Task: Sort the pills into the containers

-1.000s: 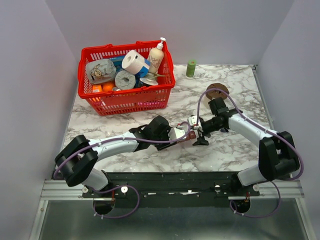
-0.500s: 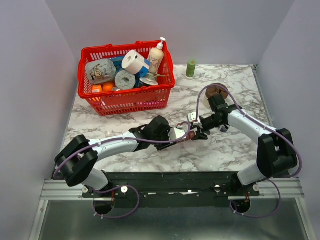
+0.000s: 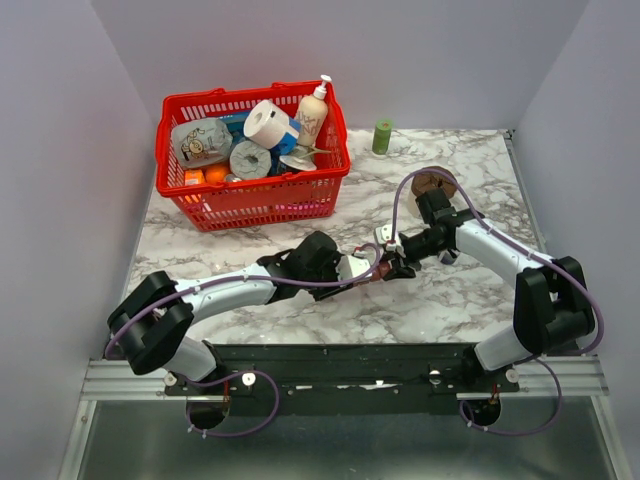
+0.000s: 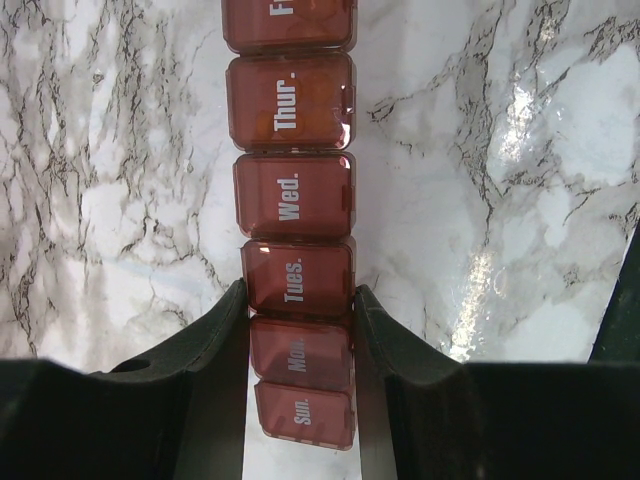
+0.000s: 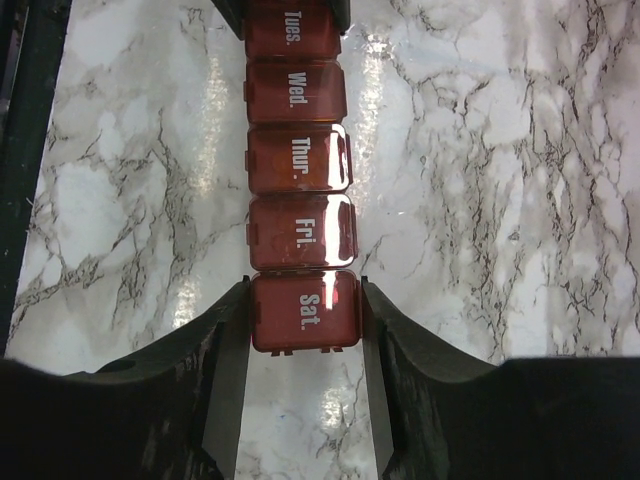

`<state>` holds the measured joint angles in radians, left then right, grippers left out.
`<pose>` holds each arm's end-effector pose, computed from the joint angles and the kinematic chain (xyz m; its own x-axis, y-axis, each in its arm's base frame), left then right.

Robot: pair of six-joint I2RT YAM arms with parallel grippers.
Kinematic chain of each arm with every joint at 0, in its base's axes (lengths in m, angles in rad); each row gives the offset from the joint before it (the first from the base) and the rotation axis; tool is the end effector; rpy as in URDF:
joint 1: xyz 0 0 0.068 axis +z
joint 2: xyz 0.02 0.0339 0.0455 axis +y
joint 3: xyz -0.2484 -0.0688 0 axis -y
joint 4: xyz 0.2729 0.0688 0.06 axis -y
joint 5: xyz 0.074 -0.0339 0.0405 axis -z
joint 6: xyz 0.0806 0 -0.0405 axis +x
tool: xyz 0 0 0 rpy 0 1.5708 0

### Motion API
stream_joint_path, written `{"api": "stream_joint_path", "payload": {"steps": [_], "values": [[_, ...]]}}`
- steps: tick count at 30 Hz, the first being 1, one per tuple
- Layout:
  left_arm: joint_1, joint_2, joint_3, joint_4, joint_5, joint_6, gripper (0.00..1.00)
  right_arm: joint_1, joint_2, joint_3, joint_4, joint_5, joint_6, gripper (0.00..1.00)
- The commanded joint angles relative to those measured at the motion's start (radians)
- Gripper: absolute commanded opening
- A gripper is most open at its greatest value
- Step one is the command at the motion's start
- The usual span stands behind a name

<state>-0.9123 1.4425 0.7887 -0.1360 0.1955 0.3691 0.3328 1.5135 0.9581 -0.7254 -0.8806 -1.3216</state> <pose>0.2012 -0.2857 0.1328 -0.0952 0.7014 -0.7063 0.9584 0.2563 0.1253 0.2681 0.1584 0.1485 0.1802 -0.5906 -0.7866 -0.9804 -0.1727 -0.0949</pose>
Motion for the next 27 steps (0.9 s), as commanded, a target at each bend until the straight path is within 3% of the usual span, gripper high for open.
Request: {"api": "stream_joint_path", "payload": {"steps": [1,5,16,27], "values": [[-0.003,-0.027,-0.011,0.029,0.022,0.001,0.0,0.002,0.02,0.019,-0.028,-0.012,0.008,0.43],[-0.003,-0.027,-0.013,0.024,0.006,0.008,0.0,0.002,0.04,0.06,-0.075,-0.049,0.025,0.36],[-0.003,-0.034,-0.02,0.013,-0.024,0.028,0.0,-0.017,0.134,0.172,-0.27,-0.162,0.006,0.35],[-0.003,-0.037,-0.017,0.001,-0.042,0.04,0.0,-0.032,0.192,0.214,-0.348,-0.195,-0.018,0.34]]}}
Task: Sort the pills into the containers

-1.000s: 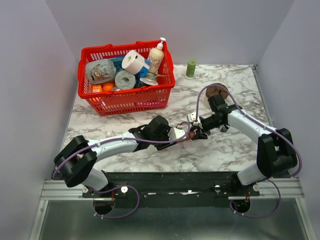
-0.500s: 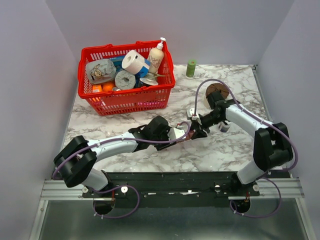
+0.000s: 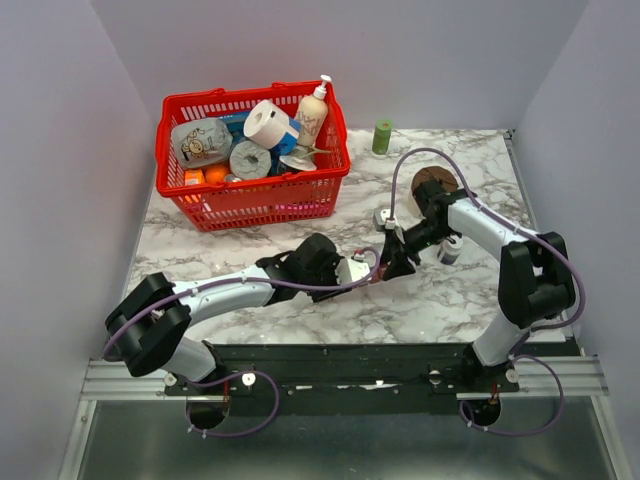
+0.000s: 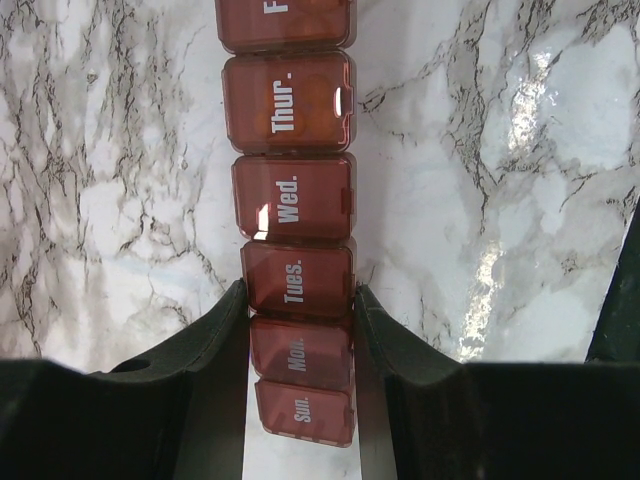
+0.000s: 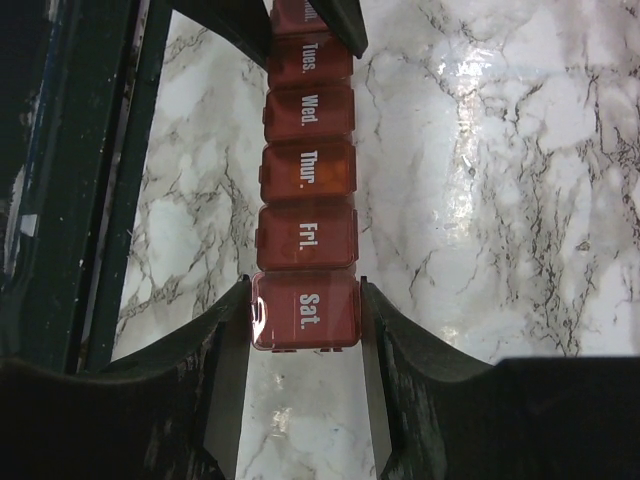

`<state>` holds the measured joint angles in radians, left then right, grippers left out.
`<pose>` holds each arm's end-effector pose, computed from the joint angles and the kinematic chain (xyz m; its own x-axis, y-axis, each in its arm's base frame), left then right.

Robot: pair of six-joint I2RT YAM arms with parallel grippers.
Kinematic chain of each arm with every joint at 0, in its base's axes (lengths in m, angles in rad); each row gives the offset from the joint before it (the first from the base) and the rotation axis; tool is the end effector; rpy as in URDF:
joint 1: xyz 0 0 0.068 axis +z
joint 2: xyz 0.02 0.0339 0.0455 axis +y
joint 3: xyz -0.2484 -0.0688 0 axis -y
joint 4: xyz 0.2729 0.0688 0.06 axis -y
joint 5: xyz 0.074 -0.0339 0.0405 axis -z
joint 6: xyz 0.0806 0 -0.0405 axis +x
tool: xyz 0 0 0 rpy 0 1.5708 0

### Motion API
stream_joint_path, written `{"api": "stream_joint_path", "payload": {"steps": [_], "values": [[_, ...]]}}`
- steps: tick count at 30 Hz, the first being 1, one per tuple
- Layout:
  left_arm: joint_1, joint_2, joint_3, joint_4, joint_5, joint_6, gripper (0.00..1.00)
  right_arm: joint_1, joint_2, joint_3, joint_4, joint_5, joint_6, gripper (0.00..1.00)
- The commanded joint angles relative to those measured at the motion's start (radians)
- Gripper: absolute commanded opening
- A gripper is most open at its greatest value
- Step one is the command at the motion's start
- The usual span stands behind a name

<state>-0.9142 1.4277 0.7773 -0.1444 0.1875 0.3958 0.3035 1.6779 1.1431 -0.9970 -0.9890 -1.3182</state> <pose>0.1989 -0.2827 0.1325 -0.0712 0.7130 -0.6976 0.9595 0.2400 0.1473 0.2819 0.1589 0.1548 -0.0492 -0.5730 -0.8181 -0.9721 -0.1605 0.1709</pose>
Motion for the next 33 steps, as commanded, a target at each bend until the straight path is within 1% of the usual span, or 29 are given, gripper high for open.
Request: {"api": "stream_joint_path", "payload": {"steps": [1,3,6,7,10,15,18,19,20,21,23,24,25,26,28,30,33], "values": [[-0.005,-0.024,-0.004,0.009,-0.033,0.014,0.0,-0.003,0.028,0.032,-0.069,-0.089,0.0,0.35],[-0.006,-0.02,0.002,0.008,-0.033,0.018,0.0,-0.003,0.034,0.044,-0.054,-0.105,0.039,0.37],[-0.015,-0.001,0.017,-0.009,-0.04,0.029,0.0,-0.004,0.033,0.056,-0.005,-0.117,0.134,0.47],[-0.018,0.003,0.02,-0.015,-0.042,0.034,0.0,-0.006,0.026,0.055,0.045,-0.117,0.196,0.53],[-0.022,0.007,0.022,-0.015,-0.04,0.038,0.0,-0.006,0.0,0.041,0.121,-0.106,0.272,0.59],[-0.023,0.007,0.02,-0.014,-0.037,0.038,0.0,-0.006,-0.037,0.004,0.237,-0.034,0.358,0.6],[-0.025,0.007,0.02,-0.011,-0.028,0.035,0.0,-0.006,-0.061,-0.031,0.32,0.025,0.404,0.58],[-0.025,0.005,0.02,-0.011,-0.028,0.034,0.0,-0.006,-0.072,-0.043,0.383,0.044,0.445,0.57],[-0.025,0.007,0.019,-0.011,-0.026,0.034,0.0,-0.006,-0.089,-0.051,0.394,0.058,0.445,0.56],[-0.025,0.005,0.019,-0.009,-0.026,0.034,0.0,-0.006,-0.096,-0.055,0.393,0.046,0.436,0.57],[-0.025,0.01,0.022,-0.012,-0.023,0.032,0.0,-0.006,-0.106,-0.043,0.264,-0.002,0.282,0.61],[-0.025,0.01,0.023,-0.015,-0.02,0.034,0.0,-0.004,-0.107,-0.028,0.185,-0.063,0.186,0.66],[-0.025,0.016,0.025,-0.017,-0.019,0.032,0.0,-0.004,-0.107,-0.028,0.078,-0.075,0.052,0.76],[-0.025,0.017,0.027,-0.021,-0.019,0.031,0.0,-0.004,-0.11,-0.034,0.052,-0.076,0.016,0.79],[-0.025,0.023,0.03,-0.024,-0.019,0.028,0.0,-0.004,-0.112,-0.055,-0.007,-0.066,-0.082,0.82],[-0.025,0.025,0.033,-0.024,-0.016,0.026,0.0,-0.003,-0.118,-0.077,0.003,-0.036,-0.088,0.84],[-0.023,0.025,0.036,-0.026,-0.011,0.023,0.0,0.014,-0.138,-0.132,0.118,0.034,-0.011,0.84]]}}
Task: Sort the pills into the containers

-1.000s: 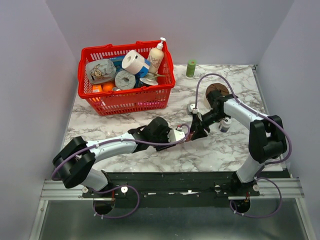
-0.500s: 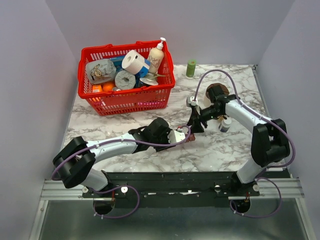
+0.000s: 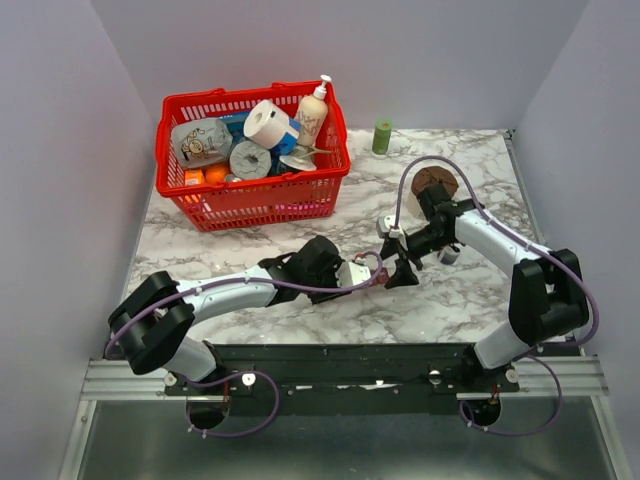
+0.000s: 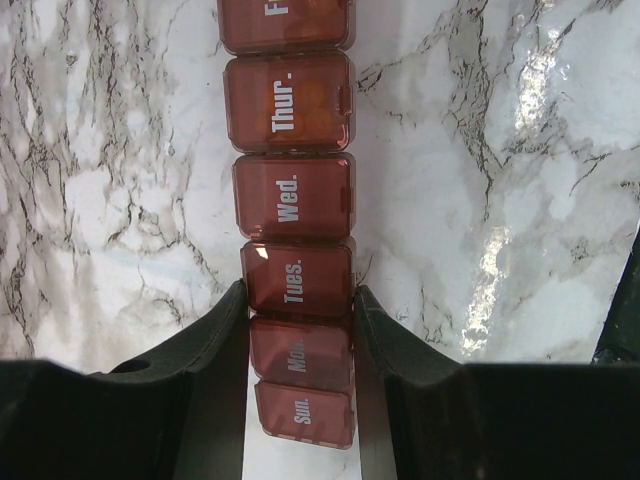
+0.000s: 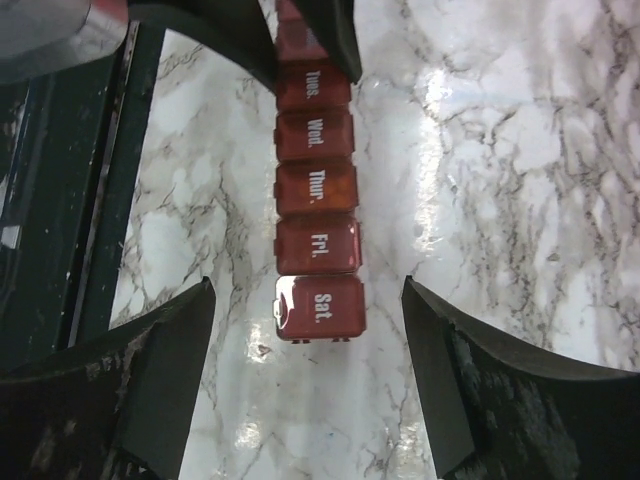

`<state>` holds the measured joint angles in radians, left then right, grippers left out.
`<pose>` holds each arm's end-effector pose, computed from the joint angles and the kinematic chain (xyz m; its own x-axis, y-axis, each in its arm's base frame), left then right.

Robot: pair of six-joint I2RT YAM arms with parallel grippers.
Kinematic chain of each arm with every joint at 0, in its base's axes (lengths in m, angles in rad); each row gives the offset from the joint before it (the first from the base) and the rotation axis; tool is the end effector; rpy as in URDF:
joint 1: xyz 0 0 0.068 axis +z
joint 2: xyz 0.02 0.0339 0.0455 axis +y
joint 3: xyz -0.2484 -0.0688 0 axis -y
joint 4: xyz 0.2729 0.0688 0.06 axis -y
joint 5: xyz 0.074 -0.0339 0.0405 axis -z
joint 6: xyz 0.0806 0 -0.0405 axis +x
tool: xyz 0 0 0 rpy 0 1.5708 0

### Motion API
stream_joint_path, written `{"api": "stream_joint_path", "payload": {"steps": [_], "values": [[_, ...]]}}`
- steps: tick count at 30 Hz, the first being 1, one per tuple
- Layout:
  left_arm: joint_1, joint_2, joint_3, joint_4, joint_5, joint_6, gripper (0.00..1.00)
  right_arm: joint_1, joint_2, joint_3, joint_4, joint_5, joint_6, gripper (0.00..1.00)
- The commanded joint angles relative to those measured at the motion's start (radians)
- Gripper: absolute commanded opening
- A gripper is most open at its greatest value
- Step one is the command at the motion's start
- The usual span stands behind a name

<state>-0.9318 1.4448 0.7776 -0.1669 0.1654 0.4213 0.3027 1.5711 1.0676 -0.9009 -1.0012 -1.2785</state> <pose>0.1942 -0.2836 0.1245 -0.0524 0.7468 -0.6630 0.9634 0.2126 0.1635 0.2733 0.1565 0.1669 0.0102 -0.5378 -0.8430 -0.9861 -0.1452 0.0807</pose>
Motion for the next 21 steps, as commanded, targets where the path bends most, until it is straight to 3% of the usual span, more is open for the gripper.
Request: {"api": "stream_joint_path", "payload": {"steps": [1,7,21], "values": [[-0.007,0.005,0.037,-0.003,0.017,-0.007,0.0,0.024,-0.045,-0.069,0.095,0.067,0.002,0.84],[-0.007,-0.001,0.038,-0.008,0.039,-0.015,0.0,0.047,-0.068,-0.109,0.239,0.151,0.094,0.84],[-0.007,-0.011,0.031,-0.022,0.054,-0.003,0.0,0.046,-0.085,-0.097,0.292,0.182,0.154,0.72]]}}
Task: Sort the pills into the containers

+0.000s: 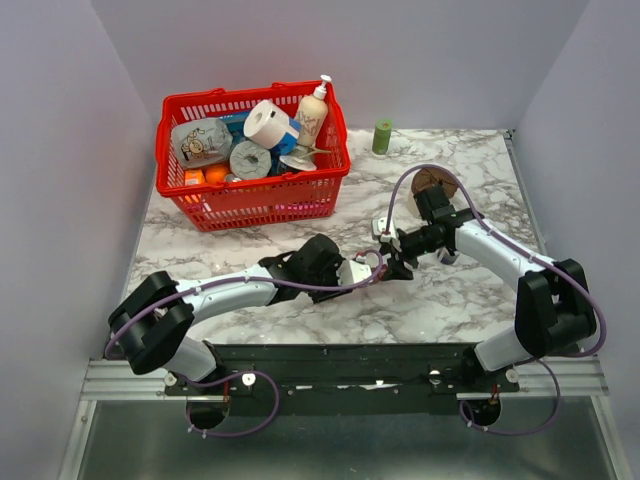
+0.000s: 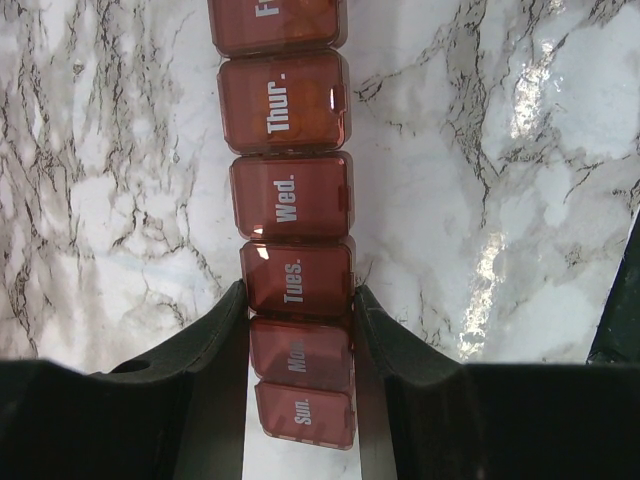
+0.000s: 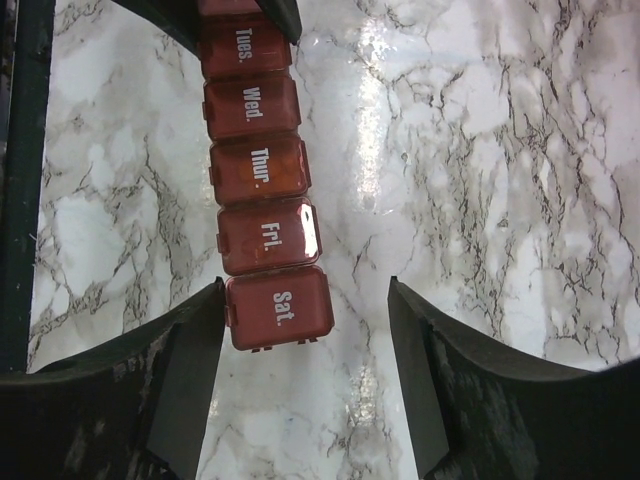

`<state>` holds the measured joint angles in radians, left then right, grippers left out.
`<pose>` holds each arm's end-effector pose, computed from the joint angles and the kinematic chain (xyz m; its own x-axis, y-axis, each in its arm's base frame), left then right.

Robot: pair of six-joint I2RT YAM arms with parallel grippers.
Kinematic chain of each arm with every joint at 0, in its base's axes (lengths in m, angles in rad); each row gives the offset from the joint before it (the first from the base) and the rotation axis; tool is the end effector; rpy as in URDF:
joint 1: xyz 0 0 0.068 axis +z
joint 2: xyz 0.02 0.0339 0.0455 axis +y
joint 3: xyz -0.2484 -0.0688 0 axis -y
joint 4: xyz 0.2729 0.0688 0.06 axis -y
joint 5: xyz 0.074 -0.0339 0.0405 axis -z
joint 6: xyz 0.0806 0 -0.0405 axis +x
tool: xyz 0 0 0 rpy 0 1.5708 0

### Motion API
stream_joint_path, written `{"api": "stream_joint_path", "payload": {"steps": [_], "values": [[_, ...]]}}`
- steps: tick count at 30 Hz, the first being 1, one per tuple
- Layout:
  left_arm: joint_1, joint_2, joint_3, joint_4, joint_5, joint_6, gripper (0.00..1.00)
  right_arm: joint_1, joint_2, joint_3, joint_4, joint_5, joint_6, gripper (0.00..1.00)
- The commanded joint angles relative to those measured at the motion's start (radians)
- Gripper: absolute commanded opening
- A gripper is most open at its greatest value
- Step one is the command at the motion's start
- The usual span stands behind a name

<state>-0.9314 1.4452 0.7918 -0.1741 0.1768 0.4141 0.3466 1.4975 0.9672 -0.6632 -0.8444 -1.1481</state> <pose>0.1950 -0.2860 0.1288 -0.0558 0.7388 -0.6716 0.9650 0.2126 0.1537 0.2754 0.1635 0.1564 0.0833 -0.6139 -0.7849 -0.9962 -0.0701 -0.0509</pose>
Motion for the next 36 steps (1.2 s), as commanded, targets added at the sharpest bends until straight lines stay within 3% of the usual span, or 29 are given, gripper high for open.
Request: {"api": "stream_joint_path", "payload": {"steps": [1,18,25,36], "values": [[-0.006,-0.011,0.017,-0.015,0.046,0.006,0.0,0.002,-0.011,0.005,0.063,0.028,0.03,0.7],[-0.007,0.0,0.017,-0.025,0.058,0.02,0.0,-0.006,0.006,0.036,0.109,0.034,0.128,0.63],[-0.007,-0.022,0.007,0.004,0.07,0.017,0.0,-0.004,0.041,0.018,0.229,0.12,0.232,0.6],[-0.007,0.003,0.017,0.027,0.032,-0.008,0.0,0.012,0.099,0.033,0.225,0.199,0.287,0.6]]}}
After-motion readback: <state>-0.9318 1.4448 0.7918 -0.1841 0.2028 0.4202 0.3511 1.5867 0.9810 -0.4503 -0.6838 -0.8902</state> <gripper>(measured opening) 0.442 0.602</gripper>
